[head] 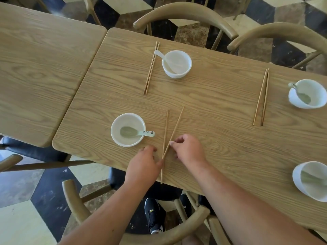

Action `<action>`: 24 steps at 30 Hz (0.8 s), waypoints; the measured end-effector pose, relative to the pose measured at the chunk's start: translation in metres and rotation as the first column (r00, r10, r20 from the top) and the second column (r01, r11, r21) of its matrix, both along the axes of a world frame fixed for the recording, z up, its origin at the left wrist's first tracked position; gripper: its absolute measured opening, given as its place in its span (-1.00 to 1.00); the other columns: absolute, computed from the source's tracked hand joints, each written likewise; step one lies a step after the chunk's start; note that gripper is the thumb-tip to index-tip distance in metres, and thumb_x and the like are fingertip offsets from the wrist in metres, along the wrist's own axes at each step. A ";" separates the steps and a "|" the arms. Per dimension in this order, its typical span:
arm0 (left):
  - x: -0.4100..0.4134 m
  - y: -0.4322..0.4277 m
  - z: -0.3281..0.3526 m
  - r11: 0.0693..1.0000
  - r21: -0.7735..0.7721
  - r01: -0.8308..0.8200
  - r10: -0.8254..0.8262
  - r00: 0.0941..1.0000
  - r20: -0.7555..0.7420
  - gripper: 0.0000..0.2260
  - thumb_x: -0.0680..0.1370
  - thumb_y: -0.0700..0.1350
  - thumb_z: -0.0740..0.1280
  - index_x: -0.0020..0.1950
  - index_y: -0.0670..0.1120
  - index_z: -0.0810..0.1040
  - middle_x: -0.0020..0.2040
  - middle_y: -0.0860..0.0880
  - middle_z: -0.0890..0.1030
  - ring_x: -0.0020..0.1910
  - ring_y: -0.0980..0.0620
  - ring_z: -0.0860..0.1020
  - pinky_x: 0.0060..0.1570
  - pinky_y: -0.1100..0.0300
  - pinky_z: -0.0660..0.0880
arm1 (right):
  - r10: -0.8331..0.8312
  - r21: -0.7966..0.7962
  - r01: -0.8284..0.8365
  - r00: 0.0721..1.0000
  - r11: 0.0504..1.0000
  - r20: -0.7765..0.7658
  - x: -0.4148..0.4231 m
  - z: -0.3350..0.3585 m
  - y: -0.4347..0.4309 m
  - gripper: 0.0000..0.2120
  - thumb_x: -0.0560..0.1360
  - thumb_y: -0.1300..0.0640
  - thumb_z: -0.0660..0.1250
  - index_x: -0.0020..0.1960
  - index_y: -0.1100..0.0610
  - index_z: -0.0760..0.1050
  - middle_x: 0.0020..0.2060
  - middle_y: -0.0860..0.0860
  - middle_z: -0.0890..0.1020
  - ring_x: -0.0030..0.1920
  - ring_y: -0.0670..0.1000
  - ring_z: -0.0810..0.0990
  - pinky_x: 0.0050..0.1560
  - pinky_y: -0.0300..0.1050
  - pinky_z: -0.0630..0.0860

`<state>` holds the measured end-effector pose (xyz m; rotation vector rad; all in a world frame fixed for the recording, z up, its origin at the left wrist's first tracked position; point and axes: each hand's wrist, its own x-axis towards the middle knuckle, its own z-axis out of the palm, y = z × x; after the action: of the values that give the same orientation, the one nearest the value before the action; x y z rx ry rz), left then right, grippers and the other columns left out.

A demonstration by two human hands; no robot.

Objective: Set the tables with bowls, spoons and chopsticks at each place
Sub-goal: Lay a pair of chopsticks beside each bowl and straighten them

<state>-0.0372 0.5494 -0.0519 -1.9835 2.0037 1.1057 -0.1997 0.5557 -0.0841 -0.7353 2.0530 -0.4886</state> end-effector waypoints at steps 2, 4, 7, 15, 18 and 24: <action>0.007 0.006 -0.001 1.000 0.003 -0.022 0.022 0.999 0.033 -0.66 0.59 0.19 0.42 0.28 0.07 0.52 0.09 0.06 0.57 -0.04 0.05 0.58 -0.07 0.12 0.50 | 0.072 0.013 -0.071 0.994 0.997 -0.079 -0.003 0.004 0.008 -0.81 0.57 -0.12 0.46 -0.06 0.00 0.59 -0.30 -0.04 0.71 -0.27 0.00 0.71 -0.18 0.04 0.68; 0.010 0.013 -0.003 0.999 0.029 -0.020 0.018 0.999 0.048 -0.65 0.56 0.27 0.42 0.18 0.09 0.50 0.03 0.08 0.57 -0.03 0.03 0.59 -0.05 0.08 0.54 | 0.179 0.046 -0.174 0.970 0.984 -0.163 -0.002 0.008 0.013 -0.76 0.59 -0.15 0.41 -0.04 0.03 0.60 -0.33 -0.06 0.68 -0.30 -0.06 0.66 -0.31 -0.09 0.55; 0.008 0.021 -0.007 0.998 0.053 0.038 -0.042 0.997 0.060 -0.65 0.53 0.26 0.46 0.16 0.10 0.49 0.00 0.13 0.53 -0.03 0.03 0.59 -0.09 0.11 0.50 | 0.243 0.052 -0.237 0.938 0.970 -0.249 0.002 0.009 0.008 -0.70 0.57 -0.23 0.39 -0.07 0.01 0.58 -0.32 -0.09 0.66 -0.28 -0.05 0.64 -0.30 -0.08 0.54; 0.008 0.021 -0.020 0.999 0.028 0.025 -0.026 0.999 0.044 -0.81 0.57 0.09 0.46 0.08 0.07 0.54 -0.03 0.13 0.60 0.00 0.01 0.59 -0.01 0.08 0.54 | 0.201 0.041 -0.197 0.940 0.980 -0.278 0.002 -0.001 -0.027 -0.77 0.57 -0.07 0.42 -0.02 0.09 0.55 -0.12 0.01 0.67 -0.09 0.11 0.65 -0.18 -0.07 0.44; 0.012 0.017 -0.023 1.000 0.023 0.011 -0.012 0.999 0.030 -0.82 0.57 0.06 0.47 0.12 0.06 0.60 -0.01 0.12 0.65 0.06 0.00 0.62 0.07 0.06 0.56 | 0.108 0.036 -0.103 0.965 0.994 -0.237 -0.004 -0.004 -0.022 -0.78 0.54 -0.07 0.42 -0.09 0.08 0.54 -0.19 0.02 0.70 -0.15 0.12 0.69 -0.16 -0.02 0.58; 0.016 0.013 -0.025 0.994 0.053 0.097 -0.098 0.995 0.018 -0.79 0.59 -0.05 0.43 0.22 0.03 0.61 0.04 0.12 0.66 0.09 0.03 0.62 0.10 0.11 0.56 | -0.042 0.016 0.044 0.993 0.999 -0.113 -0.014 -0.018 -0.005 -0.87 0.39 -0.01 0.39 -0.20 0.03 0.52 -0.38 0.03 0.71 -0.33 0.15 0.74 -0.26 0.22 0.73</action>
<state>-0.0214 0.5620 -0.0773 -1.8438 2.0169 1.1000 -0.2137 0.5511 -0.1023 -0.7233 2.1800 -0.4613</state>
